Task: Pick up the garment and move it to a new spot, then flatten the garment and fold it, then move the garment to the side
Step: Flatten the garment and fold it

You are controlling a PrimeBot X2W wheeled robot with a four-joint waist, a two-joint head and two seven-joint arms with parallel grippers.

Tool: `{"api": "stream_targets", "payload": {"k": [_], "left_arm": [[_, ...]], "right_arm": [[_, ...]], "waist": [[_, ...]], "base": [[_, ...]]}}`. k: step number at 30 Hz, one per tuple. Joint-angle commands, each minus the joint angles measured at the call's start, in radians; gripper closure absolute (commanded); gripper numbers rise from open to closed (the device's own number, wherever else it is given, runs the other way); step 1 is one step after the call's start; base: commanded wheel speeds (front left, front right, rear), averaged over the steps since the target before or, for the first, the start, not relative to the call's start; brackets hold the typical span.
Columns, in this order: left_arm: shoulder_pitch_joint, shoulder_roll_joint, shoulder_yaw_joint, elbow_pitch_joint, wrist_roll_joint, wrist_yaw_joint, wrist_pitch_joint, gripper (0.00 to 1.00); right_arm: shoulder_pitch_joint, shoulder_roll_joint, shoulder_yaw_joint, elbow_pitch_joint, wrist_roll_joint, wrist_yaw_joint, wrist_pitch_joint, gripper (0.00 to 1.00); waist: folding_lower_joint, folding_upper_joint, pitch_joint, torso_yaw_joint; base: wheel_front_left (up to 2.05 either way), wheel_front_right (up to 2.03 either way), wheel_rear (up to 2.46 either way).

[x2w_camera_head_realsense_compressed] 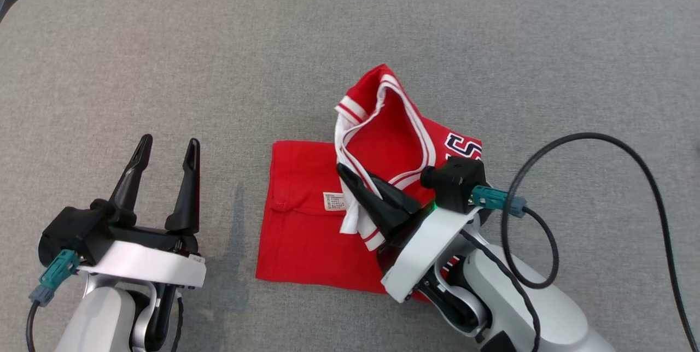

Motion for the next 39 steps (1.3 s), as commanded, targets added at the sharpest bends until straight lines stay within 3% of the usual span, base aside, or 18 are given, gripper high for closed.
{"api": "stream_targets", "payload": {"k": [1,9,15,16,17,18,19,20,25,32,39], "left_arm": [[-0.022,0.0,0.0,0.004,0.005,-0.008,-0.005,0.0],[-0.047,-0.02,-0.011,0.03,0.015,-0.021,-0.006,0.0],[-0.055,-0.027,-0.007,0.039,0.022,-0.026,-0.006,0.0],[-0.054,-0.029,-0.004,0.039,0.023,-0.027,-0.006,0.0],[-0.052,-0.031,-0.002,0.039,0.025,-0.028,-0.007,0.0],[-0.052,-0.031,-0.002,0.039,0.025,-0.028,-0.007,0.0],[-0.052,-0.032,0.001,0.04,0.026,-0.029,-0.007,0.0],[-0.052,-0.032,0.003,0.041,0.028,-0.031,-0.007,0.0],[-0.055,-0.036,0.012,0.044,0.036,-0.032,-0.007,0.0],[-0.034,-0.036,0.025,0.048,0.044,-0.033,-0.007,0.0],[-0.017,-0.03,0.038,0.043,0.048,-0.024,-0.007,0.0]], "right_arm": [[-0.028,-0.001,0.031,0.023,0.034,0.001,-0.024,1.0],[-0.135,-0.002,0.233,0.112,0.209,0.001,-0.113,1.0],[-0.181,-0.002,0.33,0.198,0.288,0.0,-0.143,1.0],[-0.186,-0.003,0.347,0.209,0.299,0.0,-0.145,0.93],[-0.19,-0.002,0.361,0.214,0.312,0.001,-0.147,0.58],[-0.19,-0.002,0.361,0.214,0.312,0.001,-0.147,0.58],[-0.193,-0.001,0.376,0.219,0.325,0.001,-0.15,0.19],[-0.197,-0.002,0.388,0.224,0.334,0.0,-0.152,0.0],[-0.228,-0.002,0.432,0.223,0.356,0.0,-0.173,0.0],[-0.273,-0.002,0.466,0.167,0.283,0.0,-0.193,0.0],[-0.243,-0.003,0.352,0.11,0.154,0.0,-0.201,0.0]], "waist": [[0.0,0.0,0.012,0.014],[0.0,0.0,0.036,0.042],[0.0,0.0,0.039,0.045],[0.0,0.0,0.039,0.043],[0.0,0.0,0.039,0.041],[0.0,0.0,0.039,0.041],[0.0,0.0,0.038,0.038],[0.0,0.0,0.038,0.036],[0.0,0.0,0.034,0.018],[0.0,0.0,0.016,-0.007],[0.0,0.0,0.0,-0.03]], "base": [[0.0,0.0,0.0],[0.0,0.0,0.0],[0.0,0.0,0.0],[0.0,0.0,0.0],[0.0,0.0,0.0],[0.0,0.0,0.0],[0.0,0.0,0.0],[0.0,0.0,0.0],[0.0,0.0,0.0],[0.0,0.0,0.0],[0.0,0.0,0.0]]}}
